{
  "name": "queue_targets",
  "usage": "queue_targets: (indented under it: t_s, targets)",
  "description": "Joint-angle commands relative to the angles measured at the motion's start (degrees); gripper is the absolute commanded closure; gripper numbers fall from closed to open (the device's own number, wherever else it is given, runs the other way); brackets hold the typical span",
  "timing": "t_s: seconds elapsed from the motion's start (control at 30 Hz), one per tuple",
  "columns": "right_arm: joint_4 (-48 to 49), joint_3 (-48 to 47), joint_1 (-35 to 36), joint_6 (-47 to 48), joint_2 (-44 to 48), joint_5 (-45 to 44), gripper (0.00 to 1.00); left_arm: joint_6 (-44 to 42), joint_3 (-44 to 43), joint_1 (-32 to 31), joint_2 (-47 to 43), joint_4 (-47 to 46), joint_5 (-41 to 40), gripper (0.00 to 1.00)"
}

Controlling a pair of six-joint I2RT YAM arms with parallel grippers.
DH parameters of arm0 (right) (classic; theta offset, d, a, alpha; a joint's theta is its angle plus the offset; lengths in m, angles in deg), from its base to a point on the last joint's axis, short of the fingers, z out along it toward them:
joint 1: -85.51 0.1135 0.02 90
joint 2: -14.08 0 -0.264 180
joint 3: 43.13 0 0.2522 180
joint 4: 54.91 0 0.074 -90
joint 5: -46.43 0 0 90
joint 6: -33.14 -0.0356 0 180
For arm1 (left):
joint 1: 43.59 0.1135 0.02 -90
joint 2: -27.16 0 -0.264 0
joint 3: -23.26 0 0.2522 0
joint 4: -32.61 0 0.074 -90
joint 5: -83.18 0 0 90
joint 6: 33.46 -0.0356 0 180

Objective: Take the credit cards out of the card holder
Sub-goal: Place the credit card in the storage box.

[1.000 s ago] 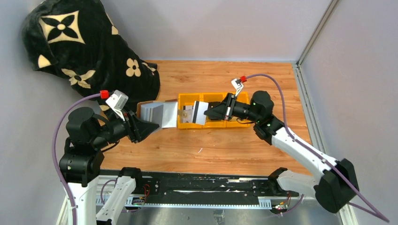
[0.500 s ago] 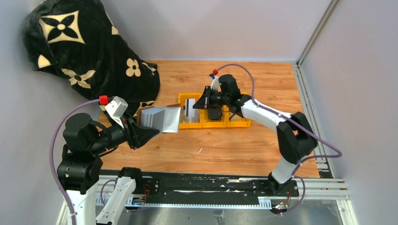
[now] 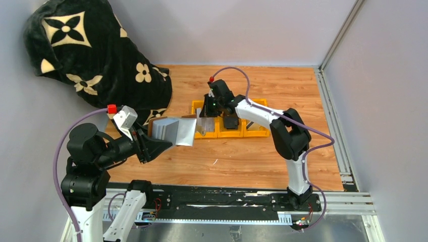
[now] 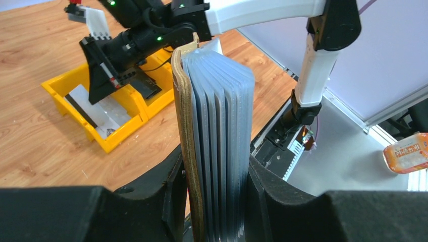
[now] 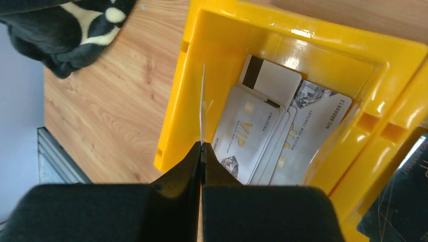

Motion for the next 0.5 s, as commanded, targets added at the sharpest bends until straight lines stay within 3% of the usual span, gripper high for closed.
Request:
queue_targets:
  t_s: [0.0,0.13,0.2,0.3,0.47]
  targets:
    - [-4.6,-4.3,1.3,1.0,-3.8,-5.3,1.00,0.2,-0.6,-0.2,-1.0,-1.6,2.2,0.95]
    - [-6.6,-6.7,1.8,1.0,-5.9,-6.7,1.00,0.3,-0.7,-0.2,-1.1,-1.6,2.6,0.95]
    - [-7.7,-7.4,2.0,1.3,-6.0,-8.1,0.94,0.2,-0.7,-0.2,-1.2,-1.6,2.8,0.95]
    - [-9.2,-7.6,2.2,2.3,-4.3,-9.8,0.70,0.3,-0.7,-0.2,-1.1,-1.6,3.4,0.95]
    - [-9.9,-6.9,2.5,5.0,3.0,-10.3,0.44,0.0,-0.5,-0.2,-1.3,-1.6,4.6,0.95]
